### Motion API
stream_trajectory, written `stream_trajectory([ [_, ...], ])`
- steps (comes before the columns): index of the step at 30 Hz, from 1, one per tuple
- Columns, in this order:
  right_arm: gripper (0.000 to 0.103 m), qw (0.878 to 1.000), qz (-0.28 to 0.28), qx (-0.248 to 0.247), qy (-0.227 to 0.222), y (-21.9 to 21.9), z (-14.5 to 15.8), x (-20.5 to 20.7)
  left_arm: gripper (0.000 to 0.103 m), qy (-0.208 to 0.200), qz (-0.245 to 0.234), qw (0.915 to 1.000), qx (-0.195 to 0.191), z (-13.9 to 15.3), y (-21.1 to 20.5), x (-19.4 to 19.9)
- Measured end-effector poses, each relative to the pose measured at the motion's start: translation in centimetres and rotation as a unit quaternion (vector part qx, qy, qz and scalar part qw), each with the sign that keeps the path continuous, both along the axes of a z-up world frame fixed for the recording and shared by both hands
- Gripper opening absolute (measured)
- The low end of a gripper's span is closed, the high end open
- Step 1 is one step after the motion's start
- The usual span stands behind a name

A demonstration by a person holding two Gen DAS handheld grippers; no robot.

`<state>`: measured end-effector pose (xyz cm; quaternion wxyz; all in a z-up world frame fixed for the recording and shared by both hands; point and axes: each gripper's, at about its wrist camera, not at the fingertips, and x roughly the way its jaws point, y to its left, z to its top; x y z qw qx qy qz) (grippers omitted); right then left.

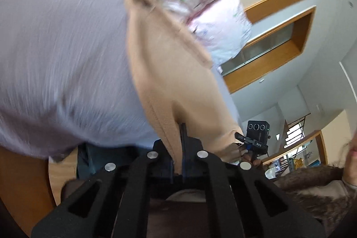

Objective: Fold small clothes

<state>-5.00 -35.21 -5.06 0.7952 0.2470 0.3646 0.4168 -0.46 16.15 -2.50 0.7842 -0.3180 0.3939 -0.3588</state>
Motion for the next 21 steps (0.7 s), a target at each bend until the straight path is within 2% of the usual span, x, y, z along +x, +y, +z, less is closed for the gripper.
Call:
stream_trajectory([
  [1,0.005,1.000,0.001,0.000,-0.016,0.1,1.2,0.4,0.004,-0.016,0.005,0.9999,-0.003,1.5,0.1,0.4],
  [4,0.005,0.995,-0.017,-0.006,-0.098,0.4,7.2,3.6,0.004,-0.062,0.019,0.9979,0.000,5.5,0.0,3.1],
  [6,0.005,0.990,-0.051,0.003,-0.128,0.4,10.3,6.9,0.004,-0.080,0.031,0.9963,0.003,8.0,-0.4,6.5],
  [8,0.005,0.986,-0.094,0.012,-0.140,-0.3,12.5,11.1,0.004,-0.096,0.052,0.9939,0.013,9.9,-0.8,10.2],
  [9,0.005,0.983,-0.118,0.012,-0.140,-0.5,13.2,13.5,0.004,-0.103,0.070,0.9920,0.021,10.7,-1.2,13.3],
  [10,0.005,0.981,-0.141,0.012,-0.130,-0.3,13.6,16.3,0.004,-0.100,0.086,0.9911,0.021,11.0,-1.6,16.2],
  [12,0.005,0.977,-0.199,0.001,-0.075,-0.5,12.5,23.2,0.004,-0.071,0.114,0.9904,0.031,10.4,-2.4,22.1],
  [13,0.005,0.975,-0.215,-0.010,-0.050,-0.8,11.7,25.7,0.004,-0.051,0.125,0.9901,0.039,9.5,-2.8,24.7],
  [14,0.005,0.970,-0.241,-0.035,0.000,-0.9,9.7,29.5,0.004,-0.027,0.134,0.9890,0.054,8.4,-3.2,27.3],
  [16,0.005,0.960,-0.268,-0.068,0.049,-1.2,7.1,32.8,0.003,0.030,0.148,0.9841,0.094,5.4,-4.2,32.7],
  [18,0.005,0.953,-0.283,-0.066,0.086,-1.9,4.9,35.0,0.003,0.055,0.150,0.9821,0.100,3.9,-4.4,34.6],
  [21,0.005,0.952,-0.283,-0.082,0.085,-1.5,4.4,36.5,0.003,0.058,0.155,0.9822,0.089,3.2,-4.1,35.5],
])
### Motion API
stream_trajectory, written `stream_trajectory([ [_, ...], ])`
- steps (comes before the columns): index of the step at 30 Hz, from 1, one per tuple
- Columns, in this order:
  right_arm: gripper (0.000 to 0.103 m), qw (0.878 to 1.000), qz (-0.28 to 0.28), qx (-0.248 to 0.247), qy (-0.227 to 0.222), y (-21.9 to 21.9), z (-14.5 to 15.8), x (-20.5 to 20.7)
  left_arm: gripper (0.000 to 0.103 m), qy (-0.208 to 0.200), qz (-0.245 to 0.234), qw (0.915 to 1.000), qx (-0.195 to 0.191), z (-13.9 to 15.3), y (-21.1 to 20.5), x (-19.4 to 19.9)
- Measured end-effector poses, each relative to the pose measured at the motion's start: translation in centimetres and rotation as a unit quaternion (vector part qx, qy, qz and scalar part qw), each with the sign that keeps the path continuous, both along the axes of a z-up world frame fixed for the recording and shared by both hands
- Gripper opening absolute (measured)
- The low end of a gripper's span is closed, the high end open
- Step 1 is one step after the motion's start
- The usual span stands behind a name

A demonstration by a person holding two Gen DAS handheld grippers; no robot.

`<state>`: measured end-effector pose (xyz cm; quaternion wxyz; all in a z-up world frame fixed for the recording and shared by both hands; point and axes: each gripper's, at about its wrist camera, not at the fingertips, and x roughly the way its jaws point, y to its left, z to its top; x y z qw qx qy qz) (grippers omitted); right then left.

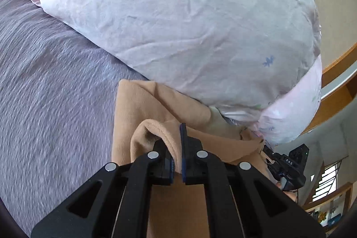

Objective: Fold small clothes

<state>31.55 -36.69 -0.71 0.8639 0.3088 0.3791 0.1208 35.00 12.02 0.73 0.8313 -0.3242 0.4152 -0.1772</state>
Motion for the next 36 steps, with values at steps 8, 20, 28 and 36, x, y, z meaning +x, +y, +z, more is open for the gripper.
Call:
stream_trajectory([
  [8,0.076,0.997,-0.043,0.000,-0.057,-1.2,2.1,-1.0,0.036,-0.012,0.065,0.9907,-0.118,0.5,5.2,-1.1],
  [20,0.081,1.000,0.008,-0.025,0.002,-0.8,-0.5,-7.0,0.074,0.058,-0.007,0.9977,-0.034,-0.3,5.1,-8.2],
  [28,0.090,0.989,-0.001,0.071,-0.134,-4.2,-0.2,-13.2,0.024,0.092,0.005,0.9958,-0.002,-1.3,3.0,-9.9],
  [36,0.090,0.974,-0.024,0.148,-0.167,-5.5,1.4,-11.9,0.017,0.037,-0.030,0.9972,-0.058,4.4,-1.4,-9.2],
])
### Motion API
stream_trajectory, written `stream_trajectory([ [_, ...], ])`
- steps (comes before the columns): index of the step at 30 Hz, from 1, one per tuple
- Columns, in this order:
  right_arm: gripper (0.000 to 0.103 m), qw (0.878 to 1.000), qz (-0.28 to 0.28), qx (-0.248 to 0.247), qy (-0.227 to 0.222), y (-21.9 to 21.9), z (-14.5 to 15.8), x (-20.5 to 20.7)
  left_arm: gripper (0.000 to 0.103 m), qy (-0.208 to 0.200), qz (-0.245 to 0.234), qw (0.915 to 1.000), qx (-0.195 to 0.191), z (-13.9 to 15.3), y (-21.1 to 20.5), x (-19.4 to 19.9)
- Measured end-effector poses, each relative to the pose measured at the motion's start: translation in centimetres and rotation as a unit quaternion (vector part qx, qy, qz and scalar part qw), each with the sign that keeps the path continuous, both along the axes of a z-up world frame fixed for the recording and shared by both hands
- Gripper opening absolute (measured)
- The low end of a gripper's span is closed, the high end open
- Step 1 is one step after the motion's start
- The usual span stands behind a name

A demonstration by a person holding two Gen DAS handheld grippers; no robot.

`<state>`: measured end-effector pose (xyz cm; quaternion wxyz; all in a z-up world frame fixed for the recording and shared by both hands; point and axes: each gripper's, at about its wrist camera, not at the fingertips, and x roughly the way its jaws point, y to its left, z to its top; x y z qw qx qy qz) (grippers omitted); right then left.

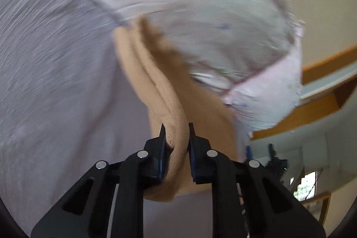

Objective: Fold small clothes

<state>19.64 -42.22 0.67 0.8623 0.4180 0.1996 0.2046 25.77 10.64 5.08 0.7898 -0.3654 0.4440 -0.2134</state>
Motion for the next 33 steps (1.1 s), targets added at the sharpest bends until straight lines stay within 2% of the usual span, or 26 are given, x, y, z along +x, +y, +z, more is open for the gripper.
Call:
stream_trajectory([
  [3,0.090,1.000,-0.004,0.012,-0.005,-0.8,0.1,0.1,0.017,-0.062,-0.073,0.9954,-0.007,4.1,-6.9,0.5],
  [6,0.090,1.000,-0.016,0.002,-0.002,-1.8,0.1,-0.1,0.017,-0.086,-0.149,0.9850,-0.013,4.6,-14.8,1.2],
  [8,0.090,1.000,-0.022,-0.008,0.002,-2.3,0.1,-0.2,0.017,-0.079,-0.203,0.9759,-0.003,3.4,-20.5,1.8],
  [9,0.090,1.000,-0.025,-0.012,0.006,-2.7,0.0,-0.3,0.018,-0.065,-0.242,0.9681,0.002,2.3,-23.7,2.1],
  [11,0.090,0.999,-0.028,-0.012,0.014,-3.3,-0.2,-0.4,0.019,-0.030,-0.278,0.9601,0.006,0.7,-26.6,2.5],
  [12,0.090,0.999,-0.027,-0.013,0.019,-3.5,-0.2,-0.4,0.023,-0.015,-0.281,0.9595,0.004,0.0,-27.0,2.7],
  [14,0.090,0.999,-0.019,-0.015,0.027,-3.6,-0.2,-0.2,0.024,-0.017,-0.277,0.9600,-0.034,-0.3,-25.7,2.9],
  [15,0.090,0.999,-0.013,-0.019,0.035,-3.5,-0.2,0.1,0.028,-0.028,-0.262,0.9632,-0.052,-0.2,-23.7,2.8],
  [16,0.090,0.999,-0.008,-0.026,0.038,-3.2,-0.1,0.2,0.039,-0.037,-0.243,0.9679,-0.050,0.1,-22.2,2.7],
  [18,0.090,0.998,0.009,-0.042,0.036,-2.5,0.2,0.3,0.048,-0.061,-0.188,0.9800,-0.019,0.6,-18.6,2.3],
  [20,0.088,0.996,0.029,-0.072,0.038,-1.4,0.6,0.2,0.048,-0.055,-0.143,0.9877,0.029,0.3,-15.3,1.8],
  [23,0.080,0.991,0.048,-0.116,0.051,0.0,1.5,-0.6,0.048,-0.025,-0.126,0.9901,0.057,-0.9,-13.3,1.6],
  [26,0.079,0.984,0.038,-0.170,0.032,1.0,3.0,-1.4,0.048,-0.005,-0.135,0.9886,0.066,-2.0,-13.3,1.6],
  [27,0.079,0.981,0.028,-0.190,0.039,1.4,3.2,-1.2,0.049,-0.003,-0.140,0.9877,0.070,-2.3,-13.5,1.4],
  [30,0.079,0.974,0.023,-0.210,0.084,1.7,2.5,0.0,0.052,0.001,-0.153,0.9857,0.071,-2.8,-15.1,1.3],
  [33,0.079,0.971,0.040,-0.186,0.144,1.3,0.1,1.0,0.060,0.006,-0.155,0.9843,0.083,-3.3,-15.7,1.8],
])
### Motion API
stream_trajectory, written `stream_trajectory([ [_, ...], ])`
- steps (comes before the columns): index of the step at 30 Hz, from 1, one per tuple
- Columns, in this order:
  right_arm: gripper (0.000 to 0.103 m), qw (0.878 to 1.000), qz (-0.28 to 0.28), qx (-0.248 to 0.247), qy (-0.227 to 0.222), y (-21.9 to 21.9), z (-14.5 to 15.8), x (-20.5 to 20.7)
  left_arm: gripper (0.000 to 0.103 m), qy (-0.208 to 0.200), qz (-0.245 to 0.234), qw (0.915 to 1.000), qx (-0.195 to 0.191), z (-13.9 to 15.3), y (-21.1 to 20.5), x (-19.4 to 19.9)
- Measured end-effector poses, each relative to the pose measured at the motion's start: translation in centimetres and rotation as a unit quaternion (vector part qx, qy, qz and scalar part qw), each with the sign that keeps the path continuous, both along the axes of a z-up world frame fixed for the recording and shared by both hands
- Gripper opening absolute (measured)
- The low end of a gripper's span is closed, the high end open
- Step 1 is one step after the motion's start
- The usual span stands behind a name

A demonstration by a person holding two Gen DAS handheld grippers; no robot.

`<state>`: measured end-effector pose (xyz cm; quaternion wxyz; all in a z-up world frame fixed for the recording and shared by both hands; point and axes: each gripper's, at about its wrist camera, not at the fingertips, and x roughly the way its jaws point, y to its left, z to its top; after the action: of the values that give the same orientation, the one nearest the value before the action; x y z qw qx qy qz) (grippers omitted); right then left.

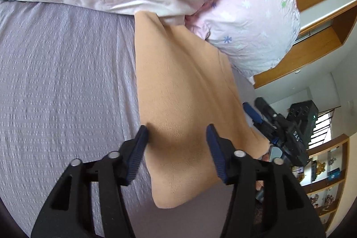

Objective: Fold small clothes

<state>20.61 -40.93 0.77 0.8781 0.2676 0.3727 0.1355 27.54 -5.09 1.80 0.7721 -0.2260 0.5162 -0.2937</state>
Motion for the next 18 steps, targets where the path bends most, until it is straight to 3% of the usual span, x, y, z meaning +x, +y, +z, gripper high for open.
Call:
stream_trajectory([
  [4,0.079,0.999,0.010,0.021,0.046,-0.2,-2.1,1.0,0.071,-0.002,-0.006,0.9997,0.024,-0.7,-1.1,0.0],
  [6,0.078,0.997,0.019,0.038,0.060,-0.2,-3.1,1.4,0.072,0.009,-0.008,0.9995,0.028,-1.6,-1.8,0.4],
  [7,0.072,0.998,0.018,0.043,0.051,-0.2,-3.2,1.3,0.074,0.007,-0.007,0.9997,0.022,-1.7,-1.8,0.3],
  [8,0.054,0.997,0.023,0.049,0.049,-0.2,-3.4,1.3,0.074,-0.001,-0.002,0.9998,0.020,-1.7,-1.9,0.3],
  [9,0.046,0.997,0.025,0.056,0.050,-0.3,-3.9,1.3,0.072,-0.006,-0.001,0.9998,0.018,-1.7,-2.0,0.2],
  [12,0.033,0.995,0.027,0.089,0.026,-0.6,-4.0,0.9,0.040,-0.013,0.003,0.9999,-0.002,-2.4,-1.3,0.2],
  [13,0.030,0.995,0.032,0.096,0.015,-0.4,-3.7,0.7,0.036,-0.018,0.003,0.9998,-0.011,-2.2,-0.9,0.1],
  [15,0.029,0.993,0.060,0.103,-0.010,0.8,-2.8,0.3,0.036,-0.035,0.010,0.9991,-0.021,-1.2,0.8,-1.1],
  [18,0.029,0.992,0.110,0.068,-0.017,4.6,-2.1,0.6,0.037,-0.078,0.026,0.9966,0.001,0.3,3.6,-3.5],
])
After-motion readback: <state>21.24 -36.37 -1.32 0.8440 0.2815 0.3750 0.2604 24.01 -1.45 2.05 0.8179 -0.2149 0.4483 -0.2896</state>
